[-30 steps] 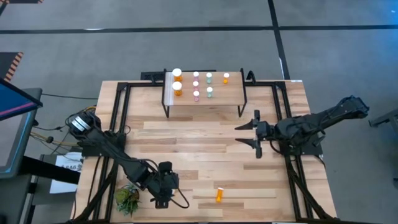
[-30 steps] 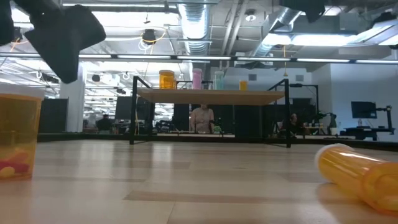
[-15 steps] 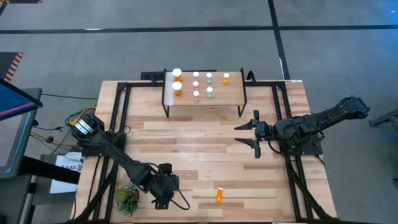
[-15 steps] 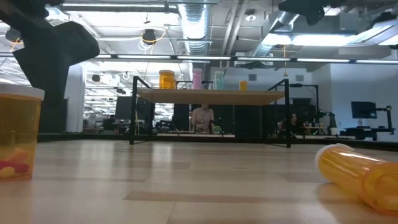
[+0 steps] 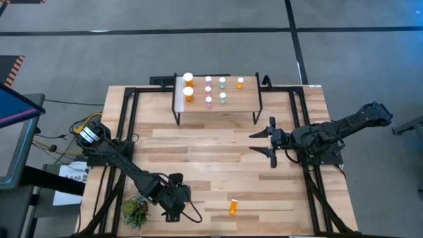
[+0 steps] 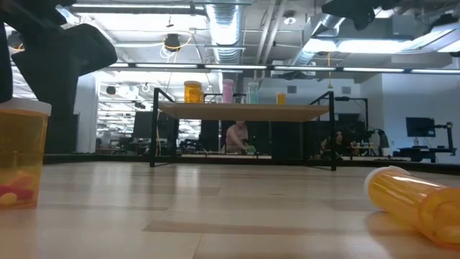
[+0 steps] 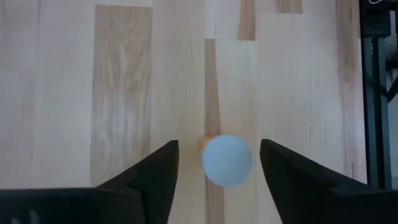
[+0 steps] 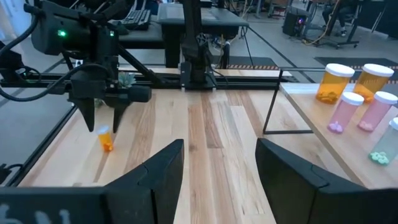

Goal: Pick and place medicine bottles onto shelf by color
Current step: Put the left small orange pill bottle on the shelf aligned with the other small orange pill bottle

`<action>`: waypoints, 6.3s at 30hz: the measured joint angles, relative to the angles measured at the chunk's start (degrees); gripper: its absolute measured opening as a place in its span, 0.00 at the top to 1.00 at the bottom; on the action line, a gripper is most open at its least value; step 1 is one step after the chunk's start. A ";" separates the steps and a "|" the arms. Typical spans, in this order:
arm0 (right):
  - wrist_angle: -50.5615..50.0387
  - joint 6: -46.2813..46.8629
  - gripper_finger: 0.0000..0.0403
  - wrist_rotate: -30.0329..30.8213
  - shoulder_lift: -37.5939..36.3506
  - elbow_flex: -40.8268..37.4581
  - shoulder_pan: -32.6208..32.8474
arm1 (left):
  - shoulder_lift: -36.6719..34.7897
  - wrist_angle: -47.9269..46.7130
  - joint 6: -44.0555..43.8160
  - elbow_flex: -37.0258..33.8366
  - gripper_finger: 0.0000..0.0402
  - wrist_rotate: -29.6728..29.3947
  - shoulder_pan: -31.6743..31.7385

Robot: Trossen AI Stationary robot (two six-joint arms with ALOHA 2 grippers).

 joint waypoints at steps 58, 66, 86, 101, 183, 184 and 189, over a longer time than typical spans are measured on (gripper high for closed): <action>-0.74 1.12 0.45 -0.07 0.02 0.07 0.00 | -9.04 -6.03 -11.45 -6.00 0.37 -20.67 -10.35; -0.24 1.10 0.45 -0.07 0.02 0.08 0.00 | -18.08 29.39 -10.08 -29.03 0.44 -23.36 -13.26; -0.50 1.41 0.45 -0.04 0.02 0.07 0.00 | -16.76 40.91 -1.90 -36.65 0.42 -22.30 -11.84; -0.68 1.85 0.45 -0.04 1.39 -0.02 0.00 | -4.79 51.96 2.43 -34.25 0.38 -12.79 -5.91; 4.88 4.40 0.45 -0.24 8.74 1.05 -4.65 | -11.10 49.79 27.71 -17.44 0.81 1.27 30.93; 4.92 4.39 0.45 -0.24 8.74 1.05 -4.95 | -11.10 50.07 27.94 -17.42 0.81 1.26 31.14; 5.02 4.40 0.45 -0.29 9.45 1.07 -5.97 | -11.10 50.26 29.40 -15.75 0.81 1.15 33.22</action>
